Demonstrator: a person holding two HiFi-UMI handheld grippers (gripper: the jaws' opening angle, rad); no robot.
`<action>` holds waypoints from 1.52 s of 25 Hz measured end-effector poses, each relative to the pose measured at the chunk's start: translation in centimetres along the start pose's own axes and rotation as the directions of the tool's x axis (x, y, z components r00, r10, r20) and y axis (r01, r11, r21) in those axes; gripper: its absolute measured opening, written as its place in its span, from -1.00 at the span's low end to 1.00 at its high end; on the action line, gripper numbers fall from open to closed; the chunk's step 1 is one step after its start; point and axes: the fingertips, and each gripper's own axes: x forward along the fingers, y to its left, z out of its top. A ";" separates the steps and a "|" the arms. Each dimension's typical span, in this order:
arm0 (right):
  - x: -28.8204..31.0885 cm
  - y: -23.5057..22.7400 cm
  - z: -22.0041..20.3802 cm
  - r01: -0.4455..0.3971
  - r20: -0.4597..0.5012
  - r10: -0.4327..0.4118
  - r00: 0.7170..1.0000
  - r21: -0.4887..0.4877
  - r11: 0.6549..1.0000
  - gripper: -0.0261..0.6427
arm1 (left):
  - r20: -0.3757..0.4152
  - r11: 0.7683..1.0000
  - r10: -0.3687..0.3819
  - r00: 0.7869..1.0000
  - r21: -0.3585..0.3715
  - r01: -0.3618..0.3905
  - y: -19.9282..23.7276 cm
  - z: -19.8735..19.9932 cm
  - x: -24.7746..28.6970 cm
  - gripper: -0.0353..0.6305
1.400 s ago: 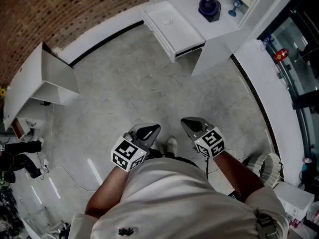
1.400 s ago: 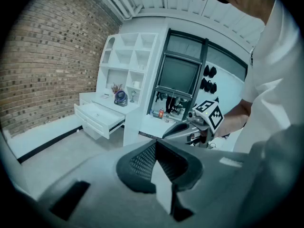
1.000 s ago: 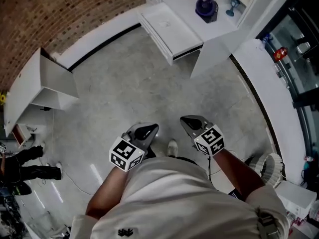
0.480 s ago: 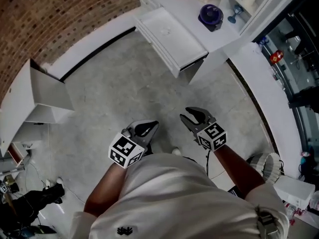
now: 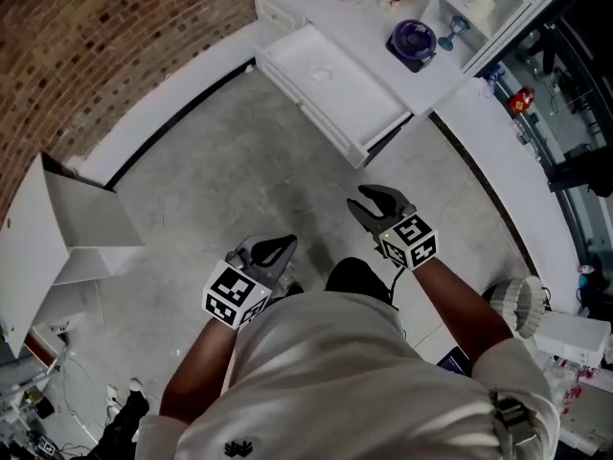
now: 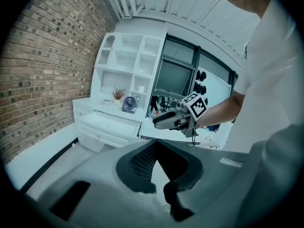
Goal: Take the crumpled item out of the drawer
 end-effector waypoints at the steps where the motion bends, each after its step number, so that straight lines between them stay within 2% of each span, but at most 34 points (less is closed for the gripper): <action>1: 0.7 -0.3 0.5 0.007 -0.005 -0.007 1.000 -0.004 1.000 -0.45 | 0.002 1.000 0.002 1.000 -0.007 -0.002 1.0 0.0 -0.3 -0.88; 5: 3.1 -2.3 2.1 0.014 -0.028 -0.015 0.999 -0.032 0.999 -0.47 | 0.034 0.999 0.016 0.999 -0.041 -0.014 3.9 1.0 -0.7 -0.88; 9: 6.1 -6.4 3.8 0.023 -0.039 -0.026 0.999 -0.067 0.998 -0.47 | 0.047 0.998 0.044 0.998 -0.056 -0.042 7.0 2.3 -0.1 -0.88; 15: 12.0 -14.5 4.9 0.031 -0.070 -0.038 0.997 -0.101 0.994 -0.47 | 0.054 0.988 0.132 0.990 -0.087 -0.127 13.5 4.6 1.5 -0.88; 23: 20.0 -25.4 5.4 -0.016 -0.149 0.003 0.989 -0.088 0.996 -0.47 | 0.033 0.969 0.215 0.976 -0.132 -0.209 20.5 9.2 7.0 -0.88; 31: 28.7 -33.5 3.3 -0.077 -0.249 0.042 0.968 -0.135 0.988 -0.45 | -0.006 0.940 0.294 0.956 -0.179 -0.290 25.3 11.8 11.2 -0.88; 38: 35.5 -38.4 1.2 -0.107 -0.323 0.049 0.945 -0.163 0.981 -0.43 | -0.054 0.911 0.348 0.936 -0.215 -0.351 28.1 12.5 12.8 -0.88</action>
